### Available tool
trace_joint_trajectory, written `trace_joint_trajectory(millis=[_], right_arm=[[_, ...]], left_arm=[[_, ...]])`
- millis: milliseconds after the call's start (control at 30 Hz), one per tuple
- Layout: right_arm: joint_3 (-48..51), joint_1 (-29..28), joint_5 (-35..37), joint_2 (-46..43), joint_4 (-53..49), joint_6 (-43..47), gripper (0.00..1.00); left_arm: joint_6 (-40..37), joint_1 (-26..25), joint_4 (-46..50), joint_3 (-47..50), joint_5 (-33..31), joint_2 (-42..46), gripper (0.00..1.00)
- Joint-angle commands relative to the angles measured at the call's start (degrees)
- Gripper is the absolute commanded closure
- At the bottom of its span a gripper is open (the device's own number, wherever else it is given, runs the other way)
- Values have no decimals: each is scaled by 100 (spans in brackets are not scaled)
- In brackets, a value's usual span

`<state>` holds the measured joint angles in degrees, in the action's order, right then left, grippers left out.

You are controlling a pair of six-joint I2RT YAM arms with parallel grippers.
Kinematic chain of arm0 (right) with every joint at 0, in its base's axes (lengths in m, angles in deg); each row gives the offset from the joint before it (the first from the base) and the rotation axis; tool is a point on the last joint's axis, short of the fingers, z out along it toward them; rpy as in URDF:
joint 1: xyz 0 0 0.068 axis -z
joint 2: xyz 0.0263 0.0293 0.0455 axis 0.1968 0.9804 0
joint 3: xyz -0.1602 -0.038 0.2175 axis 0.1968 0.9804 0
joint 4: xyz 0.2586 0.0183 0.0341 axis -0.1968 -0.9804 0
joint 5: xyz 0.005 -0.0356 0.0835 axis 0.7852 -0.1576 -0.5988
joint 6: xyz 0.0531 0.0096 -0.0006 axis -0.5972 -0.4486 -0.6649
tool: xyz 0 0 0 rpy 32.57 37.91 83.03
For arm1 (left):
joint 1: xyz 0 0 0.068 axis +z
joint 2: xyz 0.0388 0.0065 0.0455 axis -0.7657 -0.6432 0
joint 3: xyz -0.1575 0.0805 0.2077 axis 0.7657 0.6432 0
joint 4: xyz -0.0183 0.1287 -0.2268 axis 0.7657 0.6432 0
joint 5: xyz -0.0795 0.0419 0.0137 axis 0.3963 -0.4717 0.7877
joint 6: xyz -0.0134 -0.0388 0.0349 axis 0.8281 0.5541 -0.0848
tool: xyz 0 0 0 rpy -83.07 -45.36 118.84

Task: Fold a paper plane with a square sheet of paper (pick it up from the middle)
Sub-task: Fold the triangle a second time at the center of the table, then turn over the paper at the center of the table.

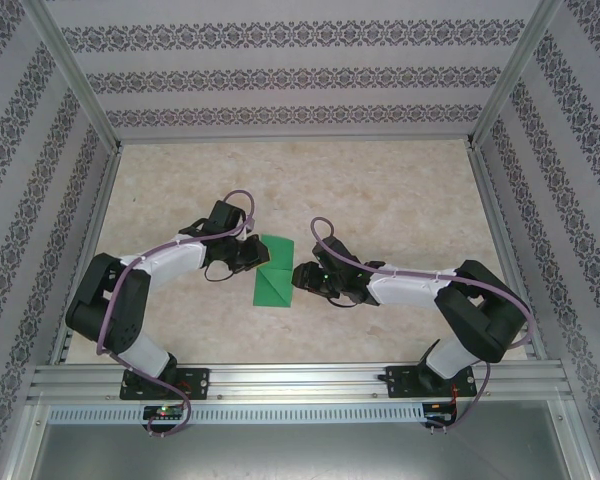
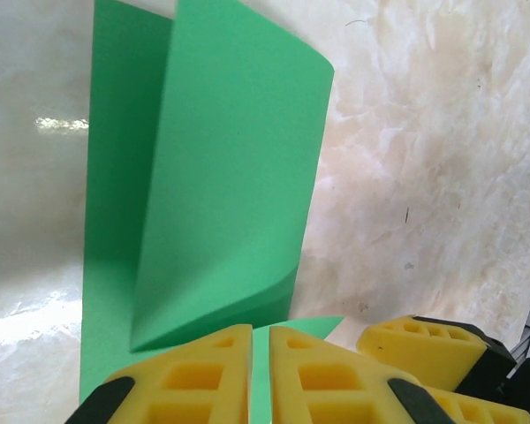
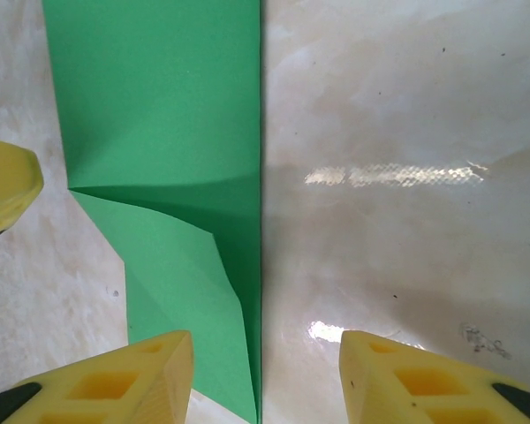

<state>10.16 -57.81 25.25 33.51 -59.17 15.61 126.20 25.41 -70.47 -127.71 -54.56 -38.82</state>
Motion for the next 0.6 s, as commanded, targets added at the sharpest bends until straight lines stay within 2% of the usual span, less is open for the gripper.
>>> trace_joint_trajectory(millis=[0, 567], right_arm=[[-170, 14, 10, 98, 219, 74, 52], [-594, 5, -477, 919, 691, -79, 54]], left_arm=[[-101, -58, 156, 61, -47, 148, 87], [-295, -57, 110, -2, 150, -481, 91]])
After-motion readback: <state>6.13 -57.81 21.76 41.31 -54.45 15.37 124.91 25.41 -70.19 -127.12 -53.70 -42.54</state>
